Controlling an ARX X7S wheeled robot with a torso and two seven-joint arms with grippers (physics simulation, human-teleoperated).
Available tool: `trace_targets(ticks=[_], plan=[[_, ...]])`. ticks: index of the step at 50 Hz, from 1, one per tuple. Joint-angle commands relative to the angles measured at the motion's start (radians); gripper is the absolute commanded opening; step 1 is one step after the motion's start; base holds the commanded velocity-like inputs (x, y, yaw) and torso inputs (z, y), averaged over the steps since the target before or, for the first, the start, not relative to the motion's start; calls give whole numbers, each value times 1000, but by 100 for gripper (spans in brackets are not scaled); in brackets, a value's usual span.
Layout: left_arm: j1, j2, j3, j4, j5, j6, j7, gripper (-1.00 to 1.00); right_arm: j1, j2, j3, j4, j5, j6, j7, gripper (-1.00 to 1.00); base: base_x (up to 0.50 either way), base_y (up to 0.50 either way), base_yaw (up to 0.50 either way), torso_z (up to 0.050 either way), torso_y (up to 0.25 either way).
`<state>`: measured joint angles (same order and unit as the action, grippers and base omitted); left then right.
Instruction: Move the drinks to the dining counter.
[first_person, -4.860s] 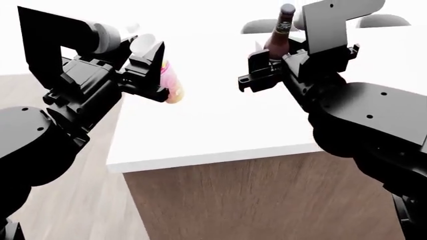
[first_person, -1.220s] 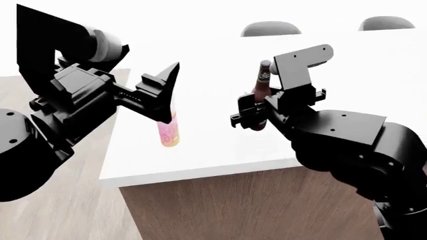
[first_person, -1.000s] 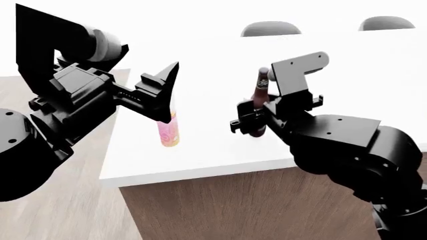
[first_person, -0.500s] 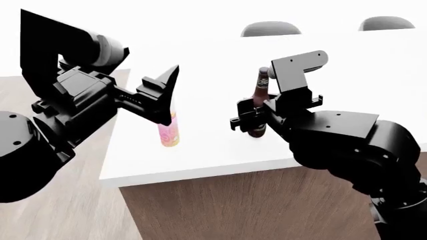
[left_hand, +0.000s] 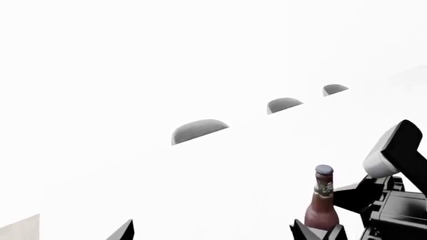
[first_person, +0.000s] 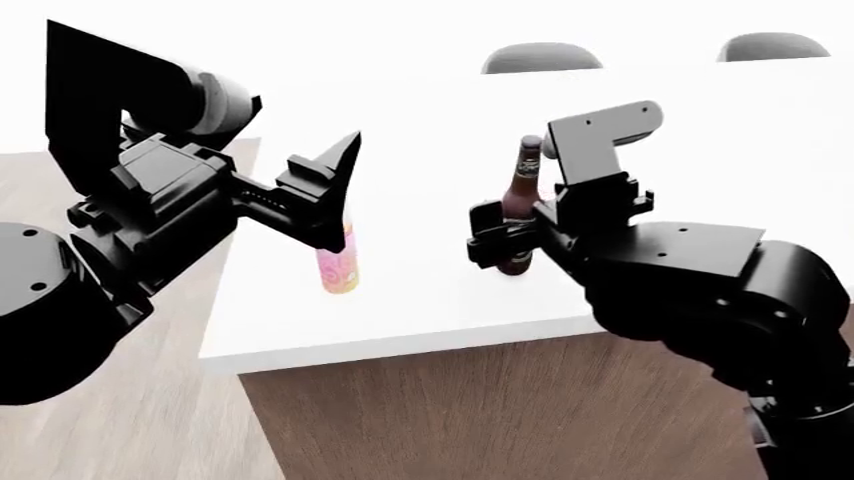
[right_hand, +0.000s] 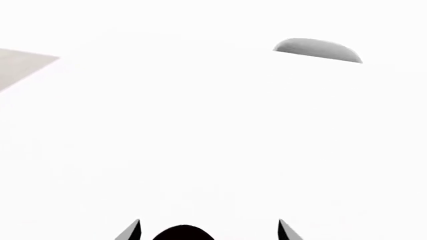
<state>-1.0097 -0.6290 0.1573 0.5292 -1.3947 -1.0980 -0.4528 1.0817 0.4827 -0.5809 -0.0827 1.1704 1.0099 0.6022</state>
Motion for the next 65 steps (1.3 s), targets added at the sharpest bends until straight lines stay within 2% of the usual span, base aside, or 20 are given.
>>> trace_targets(ticks=[1,16,40,42,46,51,54,65], plan=[[2,-4,4,0,1,5,2,100,6,12,16,-28,17,5,19,100,0,0,0,0,0],[2,-6,5,7,-11,10,-8,100,62,80,144,-246,233,79,208,100,0,0,0,0,0],[-51,-14,-29,23,-91,18,-83,100,229,122,236,-397,445,109,448,100,0,0,0,0,0],[-57,-13,-37,48,-37,35,-115,100,240,120,253,-418,440,92,464,100,0,0,0,0,0],[-64,-4,-111,77,-89,93,-160,100,254,118,290,-458,426,55,495,100,0,0,0,0,0],[-68,4,-172,103,-63,145,-234,100,279,121,323,-512,395,25,528,100,0,0,0,0,0],[-71,15,-238,116,-56,200,-291,100,301,119,329,-530,422,22,553,100,0,0,0,0,0],[-88,5,-341,160,-81,266,-378,100,383,141,325,-563,523,35,644,100,0,0,0,0,0]])
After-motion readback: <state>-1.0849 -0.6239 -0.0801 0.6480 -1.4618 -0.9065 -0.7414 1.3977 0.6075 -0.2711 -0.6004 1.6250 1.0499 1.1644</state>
